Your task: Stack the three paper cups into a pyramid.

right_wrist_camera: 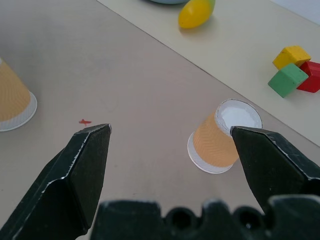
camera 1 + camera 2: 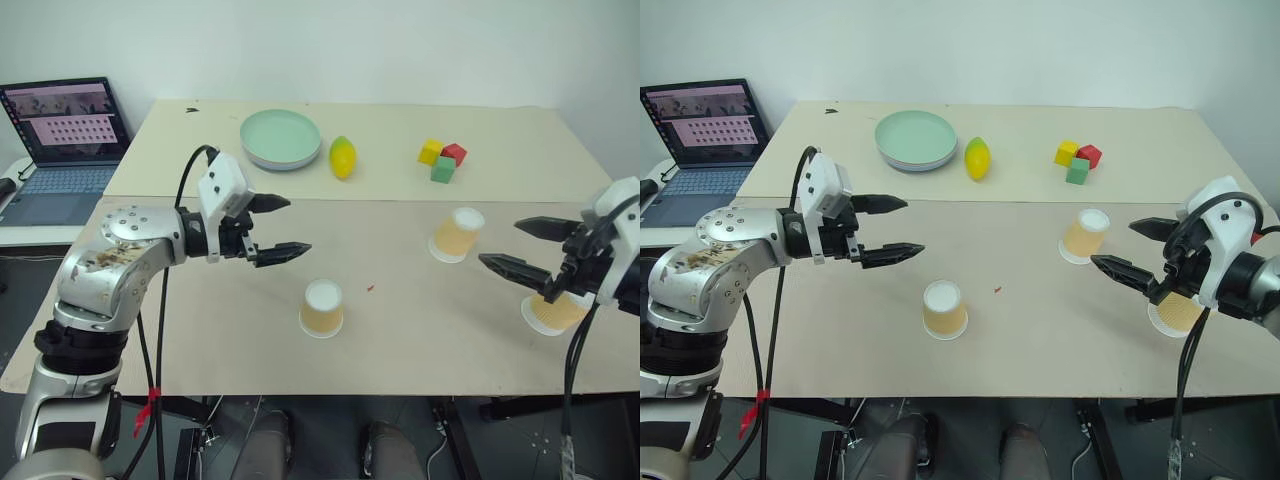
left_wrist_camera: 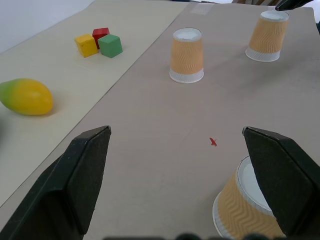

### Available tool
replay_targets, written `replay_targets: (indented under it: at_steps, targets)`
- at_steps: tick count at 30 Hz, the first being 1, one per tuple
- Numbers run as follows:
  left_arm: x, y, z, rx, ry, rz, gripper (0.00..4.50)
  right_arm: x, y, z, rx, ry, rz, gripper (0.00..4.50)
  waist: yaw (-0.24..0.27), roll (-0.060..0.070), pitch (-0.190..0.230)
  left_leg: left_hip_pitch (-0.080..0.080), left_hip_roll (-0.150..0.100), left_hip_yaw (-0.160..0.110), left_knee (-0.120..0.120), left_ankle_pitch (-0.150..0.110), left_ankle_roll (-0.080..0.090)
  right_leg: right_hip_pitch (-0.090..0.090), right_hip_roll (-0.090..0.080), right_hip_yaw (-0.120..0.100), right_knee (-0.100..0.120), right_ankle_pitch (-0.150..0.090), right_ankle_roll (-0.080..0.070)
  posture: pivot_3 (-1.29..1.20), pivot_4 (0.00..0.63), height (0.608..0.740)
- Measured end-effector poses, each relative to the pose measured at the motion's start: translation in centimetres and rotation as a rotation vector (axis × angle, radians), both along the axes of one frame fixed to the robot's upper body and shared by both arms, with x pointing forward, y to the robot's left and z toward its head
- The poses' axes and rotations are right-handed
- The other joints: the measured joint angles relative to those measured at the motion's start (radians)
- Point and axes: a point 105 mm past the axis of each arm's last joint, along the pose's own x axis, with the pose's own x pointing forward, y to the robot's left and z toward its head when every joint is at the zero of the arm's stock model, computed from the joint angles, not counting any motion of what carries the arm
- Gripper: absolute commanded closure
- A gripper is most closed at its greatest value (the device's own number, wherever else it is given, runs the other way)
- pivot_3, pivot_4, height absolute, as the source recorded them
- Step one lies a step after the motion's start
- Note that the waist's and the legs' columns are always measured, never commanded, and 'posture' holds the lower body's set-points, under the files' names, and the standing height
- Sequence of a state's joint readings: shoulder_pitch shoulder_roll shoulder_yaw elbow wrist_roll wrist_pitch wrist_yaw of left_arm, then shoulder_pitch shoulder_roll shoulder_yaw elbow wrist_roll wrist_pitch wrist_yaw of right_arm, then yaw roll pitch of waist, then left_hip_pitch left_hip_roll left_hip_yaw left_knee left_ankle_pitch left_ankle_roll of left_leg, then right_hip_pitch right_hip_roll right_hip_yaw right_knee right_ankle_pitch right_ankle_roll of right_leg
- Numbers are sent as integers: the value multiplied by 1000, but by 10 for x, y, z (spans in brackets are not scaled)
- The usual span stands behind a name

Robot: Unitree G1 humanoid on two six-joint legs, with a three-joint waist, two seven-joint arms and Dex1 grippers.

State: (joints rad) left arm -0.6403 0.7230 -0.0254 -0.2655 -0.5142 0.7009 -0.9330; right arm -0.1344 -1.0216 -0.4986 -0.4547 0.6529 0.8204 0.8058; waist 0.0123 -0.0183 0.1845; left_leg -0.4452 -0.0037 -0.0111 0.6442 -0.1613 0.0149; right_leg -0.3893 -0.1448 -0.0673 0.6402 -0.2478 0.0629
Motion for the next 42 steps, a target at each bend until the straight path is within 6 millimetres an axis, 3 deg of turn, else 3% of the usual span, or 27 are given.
replay_targets:
  at_steps: [3,7,10,14,17,21,23,25,29,33,42]
  targets:
    - [1,-1,1,2,1,-5,0,0,1,0,2,-4,-2,37,0,0,0,0,0,0,0,0,0,0,0,0,0,0,0,0,150,740]
    - [2,-15,17,-50,8,-56,0,-5,10,-6,23,-1,5,37,7,0,0,0,0,0,1,0,0,0,0,1,0,-1,1,0,150,740]
    - [5,-19,10,-19,57,-67,0,-4,7,1,17,-41,-31,37,3,0,0,0,-1,2,1,0,1,0,0,3,0,-1,1,0,150,740]
    - [9,-30,-5,-31,136,-99,0,5,-31,23,-13,-163,-233,37,4,-1,0,0,-1,2,1,0,1,0,0,3,0,0,1,0,150,740]
    - [10,-36,6,-46,113,-128,0,2,-50,29,-9,-208,-322,37,5,-1,0,0,-1,2,1,-1,1,0,1,3,0,1,-2,0,150,740]
    - [9,-45,15,-60,89,-170,0,-8,-78,8,78,-215,-453,37,8,-1,0,0,-2,3,0,-1,2,1,1,3,-1,1,-2,0,150,740]
    - [13,-44,11,-33,93,-158,0,-18,-106,-19,125,-155,-572,37,10,-1,0,0,-2,4,1,-1,2,0,0,4,0,1,-2,0,150,740]
    - [17,-41,5,-8,97,-141,0,-24,-116,-32,148,-126,-617,37,6,0,0,1,-2,5,1,-1,2,-1,0,6,1,1,-2,0,150,740]
    - [21,-41,-3,34,90,-131,0,-30,-118,-32,206,-168,-621,37,-7,0,0,5,1,8,0,-1,2,0,3,10,1,-2,3,0,150,740]
    - [22,-40,-4,43,88,-129,0,-32,-121,-49,262,-152,-635,37,-6,0,0,6,1,9,0,-1,2,0,4,15,1,-2,2,0,150,740]
    - [26,-35,-8,66,87,-101,0,-22,-108,-53,280,-146,-583,37,-1,0,0,6,2,11,0,-1,2,-1,13,27,0,1,-2,0,150,740]
